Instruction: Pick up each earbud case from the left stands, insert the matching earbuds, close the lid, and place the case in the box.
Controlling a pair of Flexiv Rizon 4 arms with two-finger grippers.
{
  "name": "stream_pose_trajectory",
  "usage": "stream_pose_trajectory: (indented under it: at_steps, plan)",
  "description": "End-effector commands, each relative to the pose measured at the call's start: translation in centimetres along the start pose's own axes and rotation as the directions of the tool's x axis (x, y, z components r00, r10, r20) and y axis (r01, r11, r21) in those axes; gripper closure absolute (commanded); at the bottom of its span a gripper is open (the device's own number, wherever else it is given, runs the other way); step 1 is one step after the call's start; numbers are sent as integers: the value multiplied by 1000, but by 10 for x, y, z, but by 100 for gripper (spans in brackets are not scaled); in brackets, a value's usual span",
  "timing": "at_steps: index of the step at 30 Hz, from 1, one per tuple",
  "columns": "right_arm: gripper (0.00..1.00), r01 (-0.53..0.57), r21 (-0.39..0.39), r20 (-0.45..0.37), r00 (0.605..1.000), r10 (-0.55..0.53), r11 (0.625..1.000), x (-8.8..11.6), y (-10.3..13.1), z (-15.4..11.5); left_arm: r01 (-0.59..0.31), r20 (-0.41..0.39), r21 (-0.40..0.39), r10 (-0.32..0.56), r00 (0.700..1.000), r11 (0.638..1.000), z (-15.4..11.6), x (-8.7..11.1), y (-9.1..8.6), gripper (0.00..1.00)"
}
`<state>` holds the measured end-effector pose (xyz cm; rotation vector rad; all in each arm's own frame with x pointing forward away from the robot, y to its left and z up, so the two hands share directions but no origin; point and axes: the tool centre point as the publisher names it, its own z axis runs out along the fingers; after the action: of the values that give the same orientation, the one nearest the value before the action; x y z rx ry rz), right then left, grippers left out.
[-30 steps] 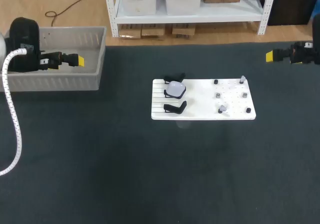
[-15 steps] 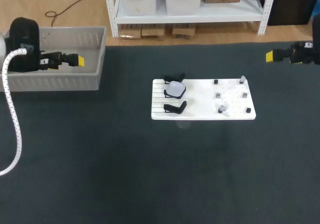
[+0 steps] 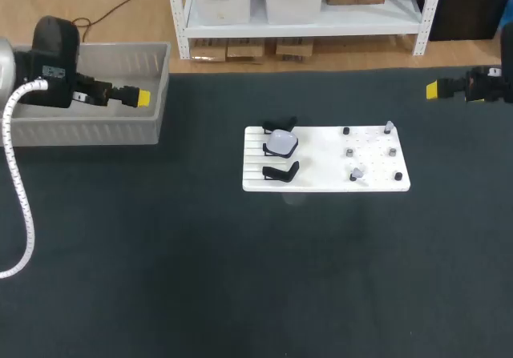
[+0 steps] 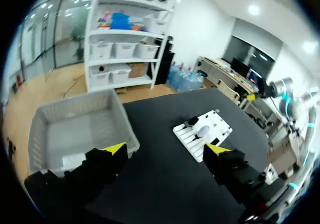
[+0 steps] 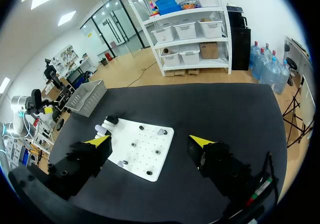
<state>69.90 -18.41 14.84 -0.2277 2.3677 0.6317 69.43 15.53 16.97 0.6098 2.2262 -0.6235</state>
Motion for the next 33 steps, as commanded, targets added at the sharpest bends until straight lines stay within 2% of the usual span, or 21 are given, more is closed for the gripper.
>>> stream_pose_trajectory:
  at_steps: [1,8,11,16,24,27,33]
  plan:
    - [0,0,3,-1,1000,0,1000,0,1,-1,-146,83,198,132,988,969,-4,-3,1,0]
    - [0,0,3,-1,1000,0,1000,0,1,-1,-323,102,317,307,946,892,0,-16,-8,0]
    - [0,0,3,-1,1000,0,1000,0,1,-1,-389,111,378,376,920,840,5,-19,-14,0]
    - [0,0,3,-1,1000,0,1000,0,1,-1,-462,130,458,457,880,760,13,-22,-23,0]
    - [0,0,3,-1,1000,0,1000,0,1,-1,-531,146,539,548,823,654,31,-18,-37,0]
    - [0,0,3,-1,1000,0,1000,0,1,-1,-538,152,561,560,814,630,41,-14,-40,0]
    - [0,0,3,-1,1000,0,1000,0,1,-1,-533,159,585,558,814,611,66,-3,-47,0]
